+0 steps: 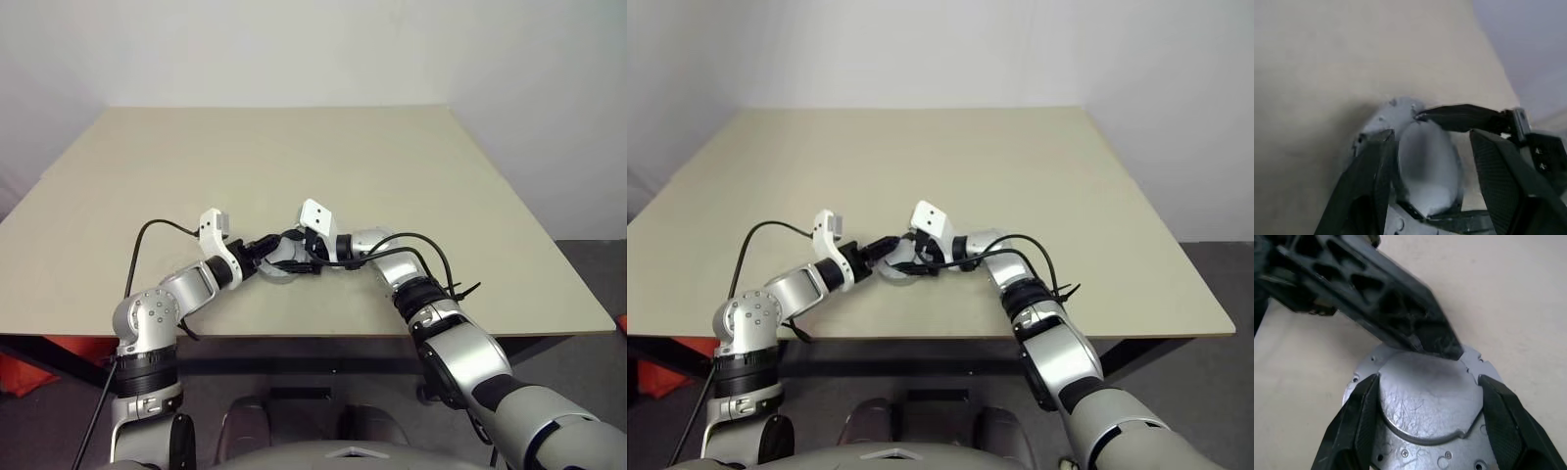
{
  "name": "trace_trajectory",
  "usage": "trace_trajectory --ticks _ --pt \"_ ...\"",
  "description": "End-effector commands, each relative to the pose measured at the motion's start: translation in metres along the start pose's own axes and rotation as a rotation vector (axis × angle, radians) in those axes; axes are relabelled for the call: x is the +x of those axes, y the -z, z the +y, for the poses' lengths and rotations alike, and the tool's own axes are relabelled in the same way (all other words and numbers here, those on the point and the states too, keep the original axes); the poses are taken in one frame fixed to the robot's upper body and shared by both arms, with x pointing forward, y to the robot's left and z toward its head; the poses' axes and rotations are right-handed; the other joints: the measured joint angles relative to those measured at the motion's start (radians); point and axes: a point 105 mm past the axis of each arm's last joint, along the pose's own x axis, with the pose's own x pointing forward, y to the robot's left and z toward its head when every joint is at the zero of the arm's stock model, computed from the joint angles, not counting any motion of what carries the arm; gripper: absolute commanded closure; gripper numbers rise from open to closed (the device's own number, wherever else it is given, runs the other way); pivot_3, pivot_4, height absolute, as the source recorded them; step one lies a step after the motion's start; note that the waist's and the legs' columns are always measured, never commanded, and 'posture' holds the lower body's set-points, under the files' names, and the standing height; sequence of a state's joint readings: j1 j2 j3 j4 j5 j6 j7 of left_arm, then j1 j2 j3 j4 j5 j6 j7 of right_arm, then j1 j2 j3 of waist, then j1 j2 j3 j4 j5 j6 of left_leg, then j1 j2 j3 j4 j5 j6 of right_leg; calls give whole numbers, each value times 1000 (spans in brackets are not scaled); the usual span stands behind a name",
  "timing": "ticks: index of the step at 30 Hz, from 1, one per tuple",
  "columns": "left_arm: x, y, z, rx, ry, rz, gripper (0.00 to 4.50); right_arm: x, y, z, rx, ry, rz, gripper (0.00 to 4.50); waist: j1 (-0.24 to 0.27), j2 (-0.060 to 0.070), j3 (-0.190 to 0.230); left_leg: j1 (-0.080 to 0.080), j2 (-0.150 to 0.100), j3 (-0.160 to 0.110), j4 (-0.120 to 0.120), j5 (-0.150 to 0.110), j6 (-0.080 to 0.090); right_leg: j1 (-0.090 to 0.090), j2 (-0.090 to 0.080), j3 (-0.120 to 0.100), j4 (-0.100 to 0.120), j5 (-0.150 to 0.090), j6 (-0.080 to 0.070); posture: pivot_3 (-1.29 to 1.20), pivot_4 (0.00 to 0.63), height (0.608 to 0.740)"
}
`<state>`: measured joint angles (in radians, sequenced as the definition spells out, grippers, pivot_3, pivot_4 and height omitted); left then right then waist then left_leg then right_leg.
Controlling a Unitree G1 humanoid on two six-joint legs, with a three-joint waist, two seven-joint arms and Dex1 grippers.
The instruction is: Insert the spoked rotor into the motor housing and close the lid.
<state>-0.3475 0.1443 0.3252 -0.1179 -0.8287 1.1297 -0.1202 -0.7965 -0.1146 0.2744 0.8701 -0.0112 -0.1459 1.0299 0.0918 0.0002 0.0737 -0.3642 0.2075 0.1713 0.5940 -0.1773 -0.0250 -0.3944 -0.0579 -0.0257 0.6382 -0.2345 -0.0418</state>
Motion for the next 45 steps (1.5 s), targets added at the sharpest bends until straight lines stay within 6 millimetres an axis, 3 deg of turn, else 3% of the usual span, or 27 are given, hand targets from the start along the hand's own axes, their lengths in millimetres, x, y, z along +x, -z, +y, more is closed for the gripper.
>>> trace_trajectory --ticks 1,5,9,13,18,25,28,33,37,40,45 --pt "-5 11 28 -40 -140 57 1903 -5 13 -2 8 33 53 1396 -1 1 0 1 0 -1 0 0 0 0 0 0 -1 0 0 0 0 740" --pt "-8 13 35 -76 -170 66 1903 -4 11 -4 14 42 48 1396 -1 2 0 7 0 -1 -2 0 0 6 0 0 -4 -1 1 0 0 740" --pt "-9 14 36 -98 -177 62 1903 -3 10 -5 15 47 46 1396 0 0 -1 8 -1 -3 -15 0 0 9 0 -2 -20 -1 2 0 0 740" --pt "-10 9 30 -103 -139 31 2755 -4 11 -4 13 48 50 1396 0 -1 -1 11 -1 -3 -15 0 0 11 0 -1 -21 -1 2 0 0 740" --pt "-15 -2 26 -80 -109 -17 4411 -4 12 -5 14 52 55 1396 0 0 -1 13 -1 -3 -17 0 0 12 0 -1 -21 -1 2 0 0 740" --pt "-31 -31 29 -73 -93 -135 4463 -4 13 -5 16 51 58 1396 -1 -1 -1 13 -1 -3 -18 0 0 11 0 -1 -21 -1 2 0 0 740" --pt "-30 -38 16 -86 -16 -151 4463 -3 13 -5 15 50 57 1396 0 -1 0 13 -1 -3 -18 0 0 10 0 -1 -21 -1 2 0 0 740" --pt "-20 -30 -11 -115 116 -97 4463 -2 12 -5 12 50 56 1396 -1 -1 0 13 -1 -2 -18 0 0 10 0 -1 -21 -1 2 0 0 740" --pt "-11 -12 -29 -161 205 -11 4463 -2 13 -4 12 50 56 1396 -1 -1 0 13 -1 -2 -19 0 0 9 0 -1 -21 -1 2 0 0 740" --pt "-7 0 -25 -174 179 37 4463 -4 14 -4 16 48 59 1396 -2 -1 0 13 -1 -1 -21 0 0 9 0 -1 -21 -1 2 0 0 740" --pt "-8 -4 -21 -188 170 21 4463 -8 18 -2 27 30 68 1396 -1 -1 0 13 -1 -1 -22 0 0 8 0 -1 -21 -1 2 0 0 740"
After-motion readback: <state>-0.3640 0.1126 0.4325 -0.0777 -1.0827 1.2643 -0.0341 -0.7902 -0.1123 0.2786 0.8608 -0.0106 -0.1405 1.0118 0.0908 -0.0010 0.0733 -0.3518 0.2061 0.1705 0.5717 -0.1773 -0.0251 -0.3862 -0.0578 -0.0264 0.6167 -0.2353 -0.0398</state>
